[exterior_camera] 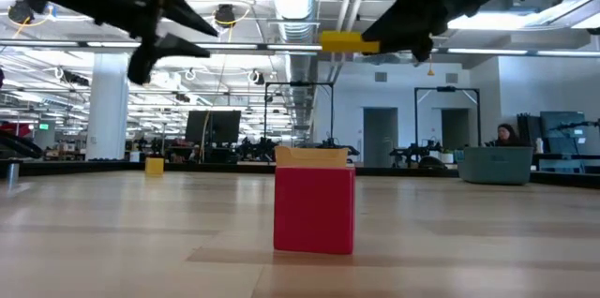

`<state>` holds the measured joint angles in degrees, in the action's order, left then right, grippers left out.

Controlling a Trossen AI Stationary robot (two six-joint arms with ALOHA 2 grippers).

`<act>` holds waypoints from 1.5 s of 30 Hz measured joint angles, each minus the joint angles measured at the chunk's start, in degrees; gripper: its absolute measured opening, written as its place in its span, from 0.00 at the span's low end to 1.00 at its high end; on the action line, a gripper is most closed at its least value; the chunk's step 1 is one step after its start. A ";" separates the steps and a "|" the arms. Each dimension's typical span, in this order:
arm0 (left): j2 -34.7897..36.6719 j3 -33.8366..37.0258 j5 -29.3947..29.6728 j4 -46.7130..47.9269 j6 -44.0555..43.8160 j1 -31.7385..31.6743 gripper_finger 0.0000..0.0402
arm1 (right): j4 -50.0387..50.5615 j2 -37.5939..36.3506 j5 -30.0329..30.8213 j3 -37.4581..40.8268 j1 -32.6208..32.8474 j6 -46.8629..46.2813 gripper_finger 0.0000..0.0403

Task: Sort & place blocks by color
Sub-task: Put the bottom yellow block into the yellow bin

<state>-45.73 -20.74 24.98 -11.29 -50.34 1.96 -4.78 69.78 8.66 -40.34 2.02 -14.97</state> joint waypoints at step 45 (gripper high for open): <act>-52.92 -39.24 -31.22 -15.67 -11.44 -16.95 0.53 | -0.93 -14.29 -9.02 9.00 -15.77 33.46 0.24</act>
<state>-98.65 -59.98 -6.24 -26.96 -61.78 -14.99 -5.71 55.49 -0.36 -31.33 -13.75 18.49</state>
